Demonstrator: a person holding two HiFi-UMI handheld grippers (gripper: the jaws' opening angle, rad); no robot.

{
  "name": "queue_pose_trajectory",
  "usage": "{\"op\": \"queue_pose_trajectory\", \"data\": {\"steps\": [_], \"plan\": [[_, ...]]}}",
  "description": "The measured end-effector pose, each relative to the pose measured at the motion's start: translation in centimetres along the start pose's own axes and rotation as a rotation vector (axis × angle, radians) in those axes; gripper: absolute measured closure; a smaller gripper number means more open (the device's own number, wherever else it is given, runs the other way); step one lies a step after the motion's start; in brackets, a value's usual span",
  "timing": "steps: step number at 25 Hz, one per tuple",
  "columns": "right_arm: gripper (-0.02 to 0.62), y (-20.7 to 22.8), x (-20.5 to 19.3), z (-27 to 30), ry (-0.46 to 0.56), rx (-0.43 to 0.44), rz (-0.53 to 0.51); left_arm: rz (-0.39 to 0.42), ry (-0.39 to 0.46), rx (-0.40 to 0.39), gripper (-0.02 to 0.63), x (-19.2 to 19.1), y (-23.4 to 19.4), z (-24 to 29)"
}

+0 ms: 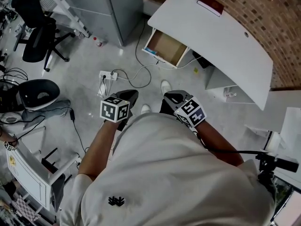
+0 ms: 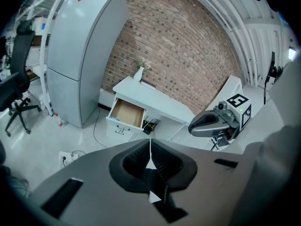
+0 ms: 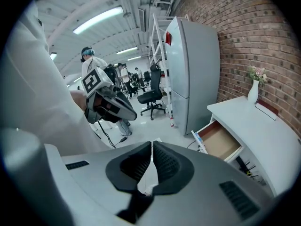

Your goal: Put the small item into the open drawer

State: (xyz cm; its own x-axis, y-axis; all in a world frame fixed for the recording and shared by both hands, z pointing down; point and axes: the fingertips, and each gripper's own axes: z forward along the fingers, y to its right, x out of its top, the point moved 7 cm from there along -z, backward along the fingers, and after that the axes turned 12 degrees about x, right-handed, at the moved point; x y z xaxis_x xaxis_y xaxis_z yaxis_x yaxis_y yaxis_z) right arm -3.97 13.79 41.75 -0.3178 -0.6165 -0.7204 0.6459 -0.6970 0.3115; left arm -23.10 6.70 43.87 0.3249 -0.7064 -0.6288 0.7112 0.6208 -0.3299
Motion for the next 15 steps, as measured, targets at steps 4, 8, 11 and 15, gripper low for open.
{"op": "queue_pose_trajectory", "data": {"steps": [4, 8, 11, 15], "plan": [[0.558, -0.01, -0.08, 0.12, 0.004, -0.002, -0.011, 0.007, -0.004, -0.008, 0.577, 0.09, 0.25, 0.27], [0.56, -0.06, 0.1, 0.08, 0.003, -0.005, -0.007, 0.007, -0.013, -0.015, 0.577, -0.04, 0.24, 0.53], [0.56, 0.02, 0.27, 0.19, 0.005, -0.005, -0.005, 0.005, -0.02, -0.02, 0.577, -0.11, 0.12, 0.66], [0.561, 0.68, 0.33, 0.38, 0.0, 0.004, -0.008, -0.015, -0.028, -0.02, 0.577, 0.16, 0.13, 1.02]]}}
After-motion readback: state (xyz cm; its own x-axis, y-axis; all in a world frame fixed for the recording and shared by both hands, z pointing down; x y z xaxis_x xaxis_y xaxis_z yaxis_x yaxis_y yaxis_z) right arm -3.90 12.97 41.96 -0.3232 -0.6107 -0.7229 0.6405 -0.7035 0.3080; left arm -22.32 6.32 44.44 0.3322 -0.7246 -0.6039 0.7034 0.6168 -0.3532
